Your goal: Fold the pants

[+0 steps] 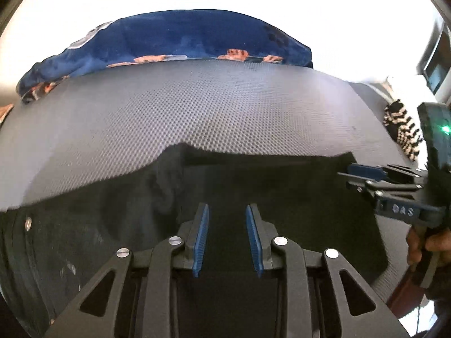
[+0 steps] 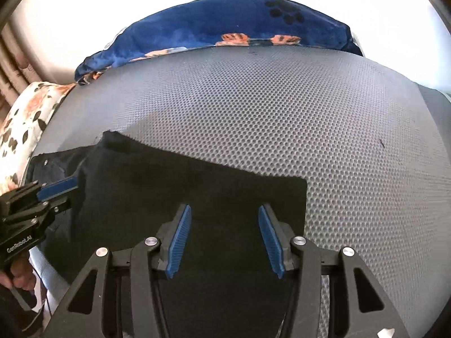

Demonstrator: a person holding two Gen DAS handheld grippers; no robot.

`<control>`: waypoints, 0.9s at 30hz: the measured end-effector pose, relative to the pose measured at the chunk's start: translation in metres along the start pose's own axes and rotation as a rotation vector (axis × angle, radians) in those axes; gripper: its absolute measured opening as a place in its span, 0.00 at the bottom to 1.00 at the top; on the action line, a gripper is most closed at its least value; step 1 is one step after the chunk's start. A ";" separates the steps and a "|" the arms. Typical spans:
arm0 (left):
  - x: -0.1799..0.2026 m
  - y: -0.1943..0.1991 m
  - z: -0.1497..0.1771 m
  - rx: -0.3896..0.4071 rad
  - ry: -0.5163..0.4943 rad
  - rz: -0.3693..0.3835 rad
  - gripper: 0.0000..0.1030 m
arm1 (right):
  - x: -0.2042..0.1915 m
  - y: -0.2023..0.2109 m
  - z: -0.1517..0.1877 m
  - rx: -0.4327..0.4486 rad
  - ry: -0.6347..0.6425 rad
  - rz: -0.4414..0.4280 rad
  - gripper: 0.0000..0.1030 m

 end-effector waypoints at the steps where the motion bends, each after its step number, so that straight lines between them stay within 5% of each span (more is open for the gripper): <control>1: -0.001 -0.006 -0.003 -0.012 -0.003 0.005 0.28 | 0.001 -0.004 -0.002 -0.002 0.000 0.008 0.44; 5: -0.010 -0.031 -0.005 -0.069 0.016 0.005 0.28 | 0.005 -0.016 -0.006 -0.013 -0.003 0.017 0.44; 14: -0.008 -0.033 -0.001 -0.053 0.021 -0.017 0.28 | 0.004 -0.020 -0.010 -0.007 -0.022 0.024 0.46; 22: -0.021 0.002 0.028 -0.049 0.069 -0.100 0.38 | -0.002 -0.009 0.021 -0.039 -0.022 0.020 0.46; 27: -0.041 0.039 0.057 -0.030 0.142 -0.088 0.46 | -0.020 0.002 0.051 -0.049 -0.013 0.012 0.49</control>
Point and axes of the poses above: each gripper's, at about its wrist camera, not at the fingertips, and y roughly against the way its jaws point, x to its right, z to its underside, the point moved 3 cm from there along -y, roughly the way its jaws point, and after that the axes turned 8 degrees about -y, right-handed, at the moved point
